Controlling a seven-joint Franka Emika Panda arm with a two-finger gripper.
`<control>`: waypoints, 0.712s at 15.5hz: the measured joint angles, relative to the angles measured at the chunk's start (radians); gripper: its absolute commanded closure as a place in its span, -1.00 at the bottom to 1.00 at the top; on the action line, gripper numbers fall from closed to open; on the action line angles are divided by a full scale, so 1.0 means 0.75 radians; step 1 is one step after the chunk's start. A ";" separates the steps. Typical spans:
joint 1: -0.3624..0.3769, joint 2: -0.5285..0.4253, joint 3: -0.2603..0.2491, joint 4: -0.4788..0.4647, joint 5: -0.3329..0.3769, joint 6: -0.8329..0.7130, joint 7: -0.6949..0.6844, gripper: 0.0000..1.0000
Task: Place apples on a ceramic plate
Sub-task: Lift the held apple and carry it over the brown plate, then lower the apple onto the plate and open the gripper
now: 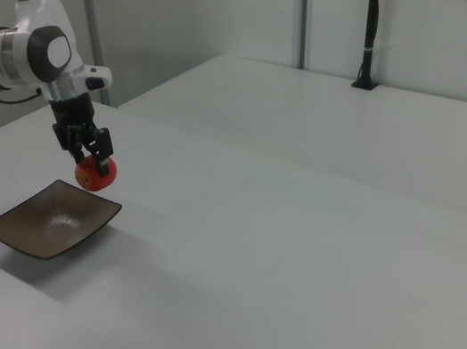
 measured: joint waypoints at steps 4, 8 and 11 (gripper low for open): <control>0.006 0.000 0.035 -0.016 0.000 -0.074 -0.032 -0.68; 0.019 0.000 0.041 -0.030 0.000 -0.078 -0.034 -1.00; 0.016 0.000 0.040 -0.030 0.000 -0.078 -0.035 -1.00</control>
